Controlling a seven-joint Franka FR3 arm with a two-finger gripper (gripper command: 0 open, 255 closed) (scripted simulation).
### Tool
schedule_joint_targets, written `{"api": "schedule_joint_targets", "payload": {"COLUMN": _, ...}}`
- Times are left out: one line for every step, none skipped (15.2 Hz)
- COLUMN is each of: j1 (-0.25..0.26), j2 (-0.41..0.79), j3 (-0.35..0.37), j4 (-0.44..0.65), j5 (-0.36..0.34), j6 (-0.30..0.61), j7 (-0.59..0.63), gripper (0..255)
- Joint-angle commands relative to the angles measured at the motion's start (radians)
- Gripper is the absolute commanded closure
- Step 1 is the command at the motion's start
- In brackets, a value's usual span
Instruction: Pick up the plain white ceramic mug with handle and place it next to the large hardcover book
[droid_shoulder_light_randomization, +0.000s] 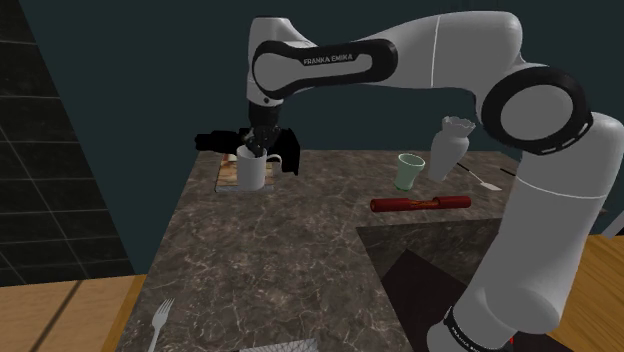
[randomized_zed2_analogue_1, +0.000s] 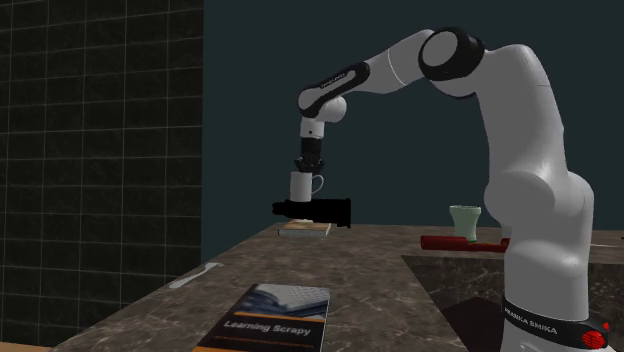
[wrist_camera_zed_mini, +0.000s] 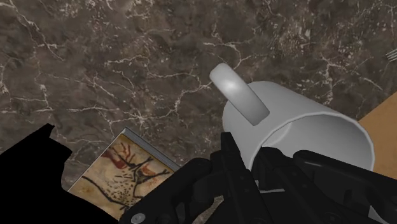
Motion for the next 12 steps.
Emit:
{"api": "schedule_joint_targets", "payload": {"j1": -0.01, "j2": 0.068, "j3": -0.011, "j4": 0.096, "j5": -0.009, "j6": -0.028, "j7": -0.024, "gripper": 255}}
{"api": "schedule_joint_targets", "payload": {"j1": -0.016, "j2": 0.102, "j3": -0.016, "j4": 0.144, "j5": -0.012, "j6": -0.043, "j7": -0.037, "gripper": 255}}
{"api": "schedule_joint_targets", "payload": {"j1": -0.021, "j2": 0.137, "j3": -0.022, "j4": 0.195, "j5": -0.016, "j6": -0.059, "j7": -0.05, "gripper": 255}}
{"api": "schedule_joint_targets", "payload": {"j1": -0.026, "j2": 0.174, "j3": -0.027, "j4": 0.25, "j5": -0.019, "j6": -0.076, "j7": -0.062, "gripper": 255}}
{"api": "schedule_joint_targets", "payload": {"j1": -0.031, "j2": 0.214, "j3": -0.031, "j4": 0.309, "j5": -0.022, "j6": -0.096, "j7": -0.075, "gripper": 255}}
{"api": "schedule_joint_targets", "payload": {"j1": -0.035, "j2": 0.255, "j3": -0.036, "j4": 0.373, "j5": -0.026, "j6": -0.119, "j7": -0.087, "gripper": 255}}
{"api": "schedule_joint_targets", "payload": {"j1": -0.04, "j2": 0.336, "j3": -0.043, "j4": 0.499, "j5": -0.031, "j6": -0.165, "j7": -0.108, "gripper": 255}}
{"api": "schedule_joint_targets", "payload": {"j1": -0.041, "j2": 0.332, "j3": -0.043, "j4": 0.48, "j5": -0.031, "j6": -0.149, "j7": -0.108, "gripper": 255}}
{"api": "schedule_joint_targets", "payload": {"j1": -0.043, "j2": 0.329, "j3": -0.043, "j4": 0.461, "j5": -0.031, "j6": -0.134, "j7": -0.108, "gripper": 255}}
{"api": "schedule_joint_targets", "payload": {"j1": -0.044, "j2": 0.326, "j3": -0.043, "j4": 0.443, "j5": -0.031, "j6": -0.118, "j7": -0.107, "gripper": 255}}
{"api": "schedule_joint_targets", "payload": {"j1": -0.045, "j2": 0.324, "j3": -0.043, "j4": 0.426, "j5": -0.03, "j6": -0.104, "j7": -0.107, "gripper": 255}}
{"api": "schedule_joint_targets", "payload": {"j1": -0.046, "j2": 0.322, "j3": -0.043, "j4": 0.41, "j5": -0.03, "j6": -0.089, "j7": -0.107, "gripper": 255}}
